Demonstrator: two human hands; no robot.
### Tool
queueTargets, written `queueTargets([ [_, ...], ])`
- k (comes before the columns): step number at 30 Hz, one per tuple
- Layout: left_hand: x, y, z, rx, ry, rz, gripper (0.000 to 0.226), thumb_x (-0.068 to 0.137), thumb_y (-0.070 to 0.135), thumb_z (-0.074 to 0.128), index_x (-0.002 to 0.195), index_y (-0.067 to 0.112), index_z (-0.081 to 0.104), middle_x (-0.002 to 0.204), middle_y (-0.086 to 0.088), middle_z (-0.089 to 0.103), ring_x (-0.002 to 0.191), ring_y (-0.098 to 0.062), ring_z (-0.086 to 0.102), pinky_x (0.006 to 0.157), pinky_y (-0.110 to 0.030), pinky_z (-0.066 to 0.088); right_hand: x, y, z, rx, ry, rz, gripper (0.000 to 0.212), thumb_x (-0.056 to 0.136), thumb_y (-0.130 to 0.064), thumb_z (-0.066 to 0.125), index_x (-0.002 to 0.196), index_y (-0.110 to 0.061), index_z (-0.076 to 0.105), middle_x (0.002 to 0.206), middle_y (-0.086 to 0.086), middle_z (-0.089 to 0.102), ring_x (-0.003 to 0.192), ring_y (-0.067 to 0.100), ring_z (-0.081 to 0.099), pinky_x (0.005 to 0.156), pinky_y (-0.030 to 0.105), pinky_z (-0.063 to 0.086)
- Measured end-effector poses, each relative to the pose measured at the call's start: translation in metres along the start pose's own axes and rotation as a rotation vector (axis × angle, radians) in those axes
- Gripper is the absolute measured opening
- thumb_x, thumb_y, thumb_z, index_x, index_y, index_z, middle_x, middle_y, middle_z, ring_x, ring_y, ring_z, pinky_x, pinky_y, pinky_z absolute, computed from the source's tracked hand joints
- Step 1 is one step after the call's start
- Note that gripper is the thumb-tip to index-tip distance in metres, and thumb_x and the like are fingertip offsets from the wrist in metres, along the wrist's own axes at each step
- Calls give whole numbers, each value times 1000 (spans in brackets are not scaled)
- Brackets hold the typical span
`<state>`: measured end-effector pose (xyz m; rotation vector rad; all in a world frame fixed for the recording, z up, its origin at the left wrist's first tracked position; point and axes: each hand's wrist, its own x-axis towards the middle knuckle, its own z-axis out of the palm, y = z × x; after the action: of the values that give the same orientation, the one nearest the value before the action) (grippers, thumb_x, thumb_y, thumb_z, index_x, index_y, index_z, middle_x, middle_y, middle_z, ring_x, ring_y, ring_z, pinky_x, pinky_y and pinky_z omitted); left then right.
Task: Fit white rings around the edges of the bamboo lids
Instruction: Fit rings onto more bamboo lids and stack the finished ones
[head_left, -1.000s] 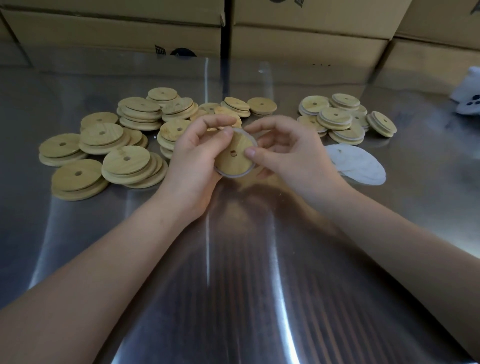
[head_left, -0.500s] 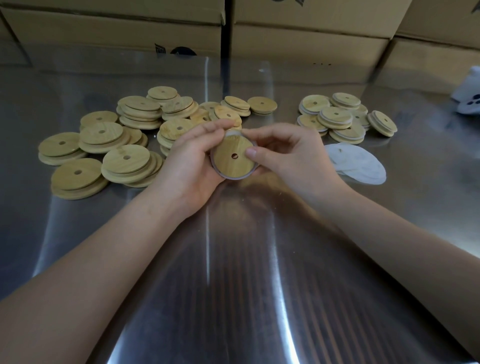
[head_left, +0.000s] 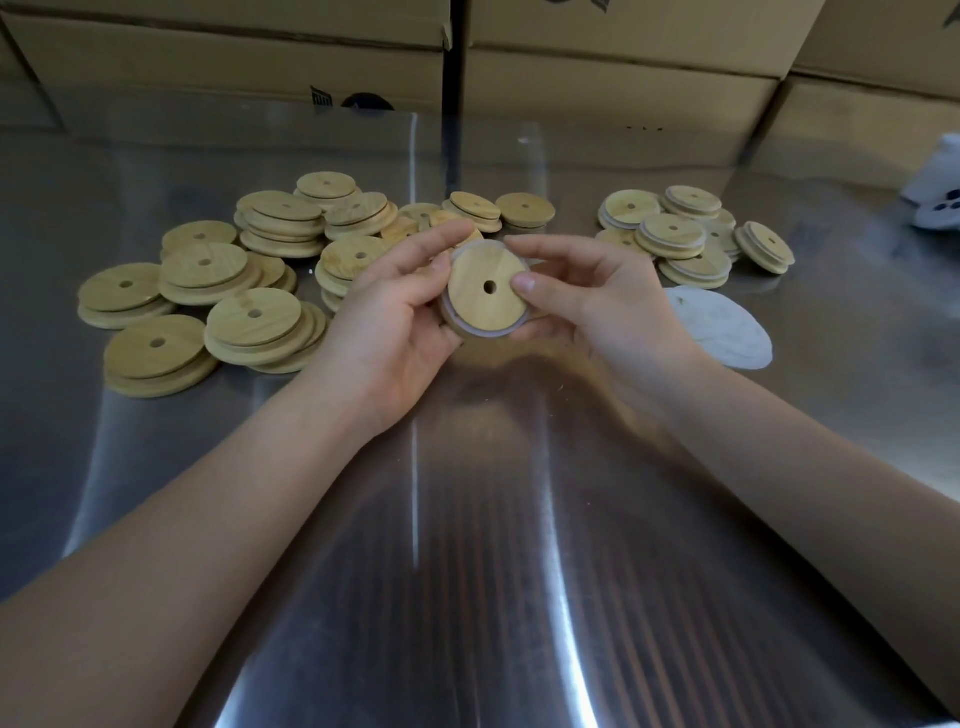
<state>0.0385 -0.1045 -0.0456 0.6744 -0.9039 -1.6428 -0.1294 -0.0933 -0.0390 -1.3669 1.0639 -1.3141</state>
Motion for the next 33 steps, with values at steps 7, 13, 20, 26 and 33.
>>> queueTargets([
  [7, 1, -2, -1, -10, -6, 6, 28, 101, 3, 41, 117, 8, 63, 106, -9, 75, 99, -19, 72, 76, -31, 59, 1, -3, -3, -42, -6, 80, 27, 87, -4, 68, 113, -13, 69, 91, 15, 67, 72, 17, 65, 53, 26, 54],
  [13, 0, -4, -3, 206, -6, 8, 23, 101, 12, 49, 118, 19, 63, 112, -6, 73, 102, -24, 71, 85, -39, 58, 11, -6, -16, 143, 80, 160, 25, 92, -3, 59, 109, -19, 69, 76, -1, 70, 59, 12, 62, 48, 24, 52],
  [20, -4, -5, -1, 374, -20, 44, 23, 99, 9, 51, 112, 20, 67, 110, -6, 71, 90, -20, 73, 81, -34, 59, 24, -8, -44, 188, 320, 250, 14, 94, -3, 58, 105, -6, 67, 88, 8, 72, 74, 18, 72, 59, 25, 57],
  [26, -4, -4, -1, 390, -32, 40, 22, 99, 8, 50, 112, 17, 66, 105, -5, 72, 87, -22, 73, 74, -32, 59, 25, -7, -52, 150, 407, 260, 27, 90, 4, 61, 117, -1, 61, 102, 14, 66, 92, 24, 72, 72, 24, 59],
  [33, -5, -5, -1, 419, -38, 40, 22, 98, 6, 51, 112, 15, 66, 104, -7, 73, 85, -23, 72, 74, -31, 59, 30, -8, -57, 181, 474, 298, 37, 89, 10, 56, 125, 1, 55, 108, 19, 65, 92, 24, 72, 85, 30, 58],
])
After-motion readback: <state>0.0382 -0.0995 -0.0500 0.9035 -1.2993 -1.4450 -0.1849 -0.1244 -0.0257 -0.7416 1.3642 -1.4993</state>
